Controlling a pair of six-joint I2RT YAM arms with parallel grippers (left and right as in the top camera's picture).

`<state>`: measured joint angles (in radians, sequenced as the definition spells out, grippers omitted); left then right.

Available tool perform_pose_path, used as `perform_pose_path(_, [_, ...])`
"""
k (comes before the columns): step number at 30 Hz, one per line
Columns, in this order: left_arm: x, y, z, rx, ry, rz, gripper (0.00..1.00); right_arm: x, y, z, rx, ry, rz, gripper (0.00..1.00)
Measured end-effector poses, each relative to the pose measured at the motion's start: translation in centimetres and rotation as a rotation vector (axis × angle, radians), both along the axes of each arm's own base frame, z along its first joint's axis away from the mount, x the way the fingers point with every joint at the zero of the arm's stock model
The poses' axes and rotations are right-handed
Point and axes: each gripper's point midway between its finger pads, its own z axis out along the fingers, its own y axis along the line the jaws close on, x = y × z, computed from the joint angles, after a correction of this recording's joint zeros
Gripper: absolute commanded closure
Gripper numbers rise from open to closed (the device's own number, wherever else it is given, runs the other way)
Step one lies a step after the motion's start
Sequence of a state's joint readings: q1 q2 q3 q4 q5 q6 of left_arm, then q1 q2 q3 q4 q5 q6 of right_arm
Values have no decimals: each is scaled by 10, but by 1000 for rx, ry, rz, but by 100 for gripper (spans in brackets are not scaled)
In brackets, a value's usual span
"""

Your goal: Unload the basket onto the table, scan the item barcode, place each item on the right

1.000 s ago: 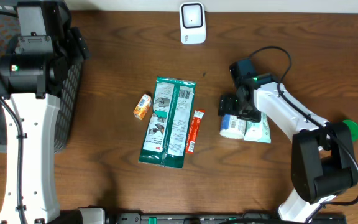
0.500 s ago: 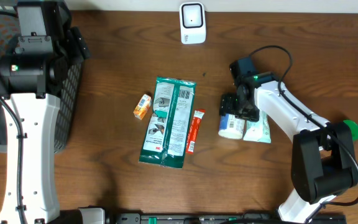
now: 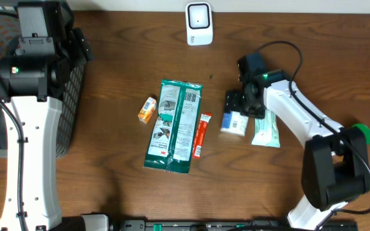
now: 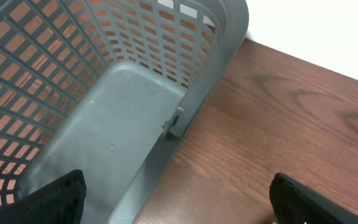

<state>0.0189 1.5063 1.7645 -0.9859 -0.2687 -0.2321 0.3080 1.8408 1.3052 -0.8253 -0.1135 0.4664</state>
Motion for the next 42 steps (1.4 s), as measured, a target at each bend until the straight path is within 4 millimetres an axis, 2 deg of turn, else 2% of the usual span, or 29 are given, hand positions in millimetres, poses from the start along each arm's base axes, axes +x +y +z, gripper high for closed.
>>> perform_pose_path(5, [0,0,0,0,0,0,10,4,4,37,28,-104,66,41])
perform_pose_path(9, [0,0,0,0,0,0,10,5,5,69,25,-204,125,39])
perform_pose_path(12, [0,0,0,0,0,0,10,1,9,81,3,-239,171,32])
perform_pose_path(16, [0,0,0,0,0,0,10,-2,17,80,-45,-259,238,23])
perform_pose_path(19, [0,0,0,0,0,0,10,4,22,81,-65,-303,257,14])
perform_pose_path(22, [0,0,0,0,0,0,10,14,27,86,-54,-352,243,14])
perform_pose_path(27, [0,0,0,0,0,0,10,20,29,97,15,-357,204,14])
perform_pose_path(32, [0,0,0,0,0,0,10,35,30,119,73,-406,167,6])
perform_pose_path(35, [0,0,0,0,0,0,10,35,30,120,89,-399,147,1])
perform_pose_path(42, [0,0,0,0,0,0,10,37,28,120,119,-385,75,1])
